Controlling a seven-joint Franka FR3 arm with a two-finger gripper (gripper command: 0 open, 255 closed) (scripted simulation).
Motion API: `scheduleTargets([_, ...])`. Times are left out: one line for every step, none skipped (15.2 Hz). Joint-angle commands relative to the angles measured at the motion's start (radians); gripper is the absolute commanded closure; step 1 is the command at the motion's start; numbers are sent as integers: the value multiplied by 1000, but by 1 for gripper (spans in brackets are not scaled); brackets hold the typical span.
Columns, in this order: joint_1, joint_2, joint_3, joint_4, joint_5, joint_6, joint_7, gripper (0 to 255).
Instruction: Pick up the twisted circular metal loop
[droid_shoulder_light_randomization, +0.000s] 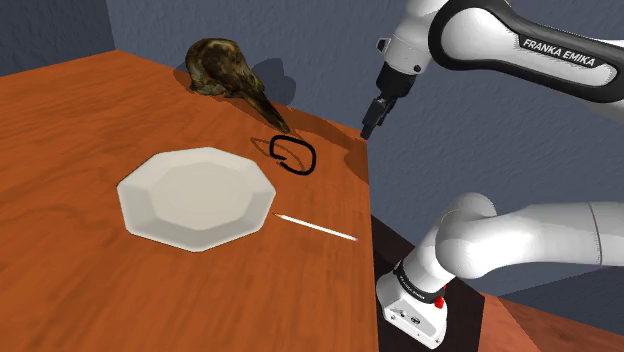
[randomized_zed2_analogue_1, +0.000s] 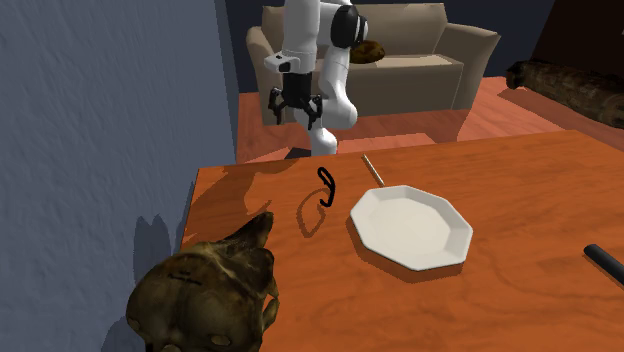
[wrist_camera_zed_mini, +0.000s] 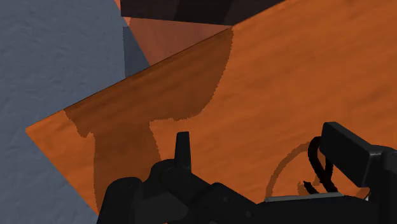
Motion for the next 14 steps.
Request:
scheduleTargets([0,0,0,0,0,0,0,0])
scheduleTargets([15,33,10,15,-3,18,-18,0])
scheduleTargets([30,66,20,30,-5,36,-35,0])
scheduleTargets([44,98,30,46,-9,52,-52,0])
scheduleTargets([58,129,41,62,-12,68,-69,0])
scheduleTargets([71,160,51,78,-16,83,-85,0])
scheduleTargets([85,191,62,94,-20,97,-101,0])
scheduleTargets([97,221,74,110,-25,111,-117,0])
scheduleTargets([110,250,86,126,-30,124,-133,0])
scheduleTargets([122,279,98,143,-35,136,-149,0])
scheduleTargets([134,307,110,159,-41,148,-164,0])
scheduleTargets([145,335,122,176,-47,159,-179,0])
scheduleTargets([157,362,135,192,-54,169,-193,0])
scheduleTargets([166,385,146,206,-60,178,-206,0])
